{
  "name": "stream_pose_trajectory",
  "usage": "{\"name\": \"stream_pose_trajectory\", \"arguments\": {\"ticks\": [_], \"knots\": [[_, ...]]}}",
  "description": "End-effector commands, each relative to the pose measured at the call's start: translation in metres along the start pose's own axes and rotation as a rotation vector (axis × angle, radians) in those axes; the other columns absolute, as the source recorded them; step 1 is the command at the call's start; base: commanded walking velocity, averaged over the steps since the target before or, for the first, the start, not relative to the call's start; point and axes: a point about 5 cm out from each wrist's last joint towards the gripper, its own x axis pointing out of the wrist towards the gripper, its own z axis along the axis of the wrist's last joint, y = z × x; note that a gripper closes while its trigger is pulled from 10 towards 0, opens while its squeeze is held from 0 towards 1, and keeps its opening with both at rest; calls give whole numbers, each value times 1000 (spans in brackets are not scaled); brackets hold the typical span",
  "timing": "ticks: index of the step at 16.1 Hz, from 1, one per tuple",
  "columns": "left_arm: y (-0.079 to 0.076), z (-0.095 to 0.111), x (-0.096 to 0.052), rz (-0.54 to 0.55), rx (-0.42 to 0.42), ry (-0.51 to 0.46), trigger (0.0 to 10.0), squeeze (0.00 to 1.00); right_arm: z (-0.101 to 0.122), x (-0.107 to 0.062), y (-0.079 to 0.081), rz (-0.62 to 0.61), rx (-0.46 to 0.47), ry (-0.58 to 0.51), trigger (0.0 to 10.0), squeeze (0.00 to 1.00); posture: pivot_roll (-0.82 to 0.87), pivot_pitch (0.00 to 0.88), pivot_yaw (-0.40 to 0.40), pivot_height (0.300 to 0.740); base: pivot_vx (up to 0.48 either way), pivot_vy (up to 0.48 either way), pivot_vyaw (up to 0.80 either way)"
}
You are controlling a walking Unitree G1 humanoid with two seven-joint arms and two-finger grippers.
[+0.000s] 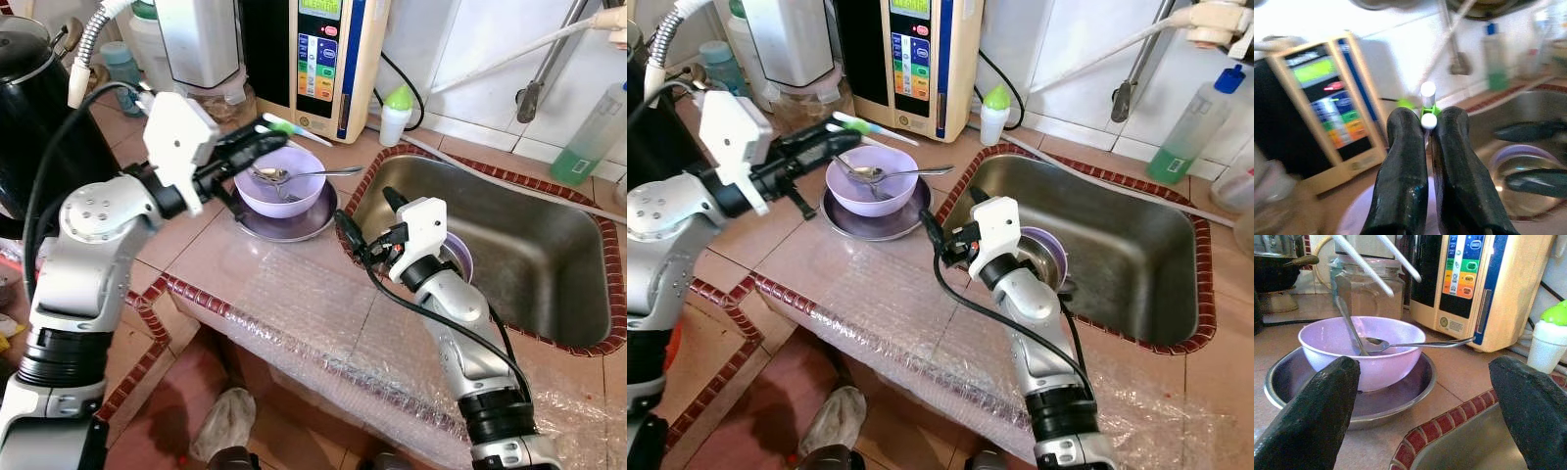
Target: Kitchen organization
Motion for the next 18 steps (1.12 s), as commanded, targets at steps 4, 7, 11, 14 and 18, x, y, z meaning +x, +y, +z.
{"name": "stream_pose_trajectory", "arguments": {"ticks": [4,7,11,14,18], "knots": [[-31,1,23,-197,11,10,0,0,12,7,-7,-5,-69,-42,10000,0,1,0,4,740,0,0,0],[-47,-13,29,-281,-1,54,0,0,8,8,-7,35,-119,-14,0,0,-13,0,15,740,0,0,0],[-55,-18,30,-315,8,76,0,0,7,10,-15,34,-130,2,0,0,-15,0,16,740,0,0,0],[-61,-24,28,-330,47,99,0,0,3,8,-16,31,-133,13,0,0,6,0,13,740,0,0,0],[-63,-29,28,-374,140,125,0,0,1,6,-23,68,-124,27,0,0,14,0,27,740,0,0,0]]}}
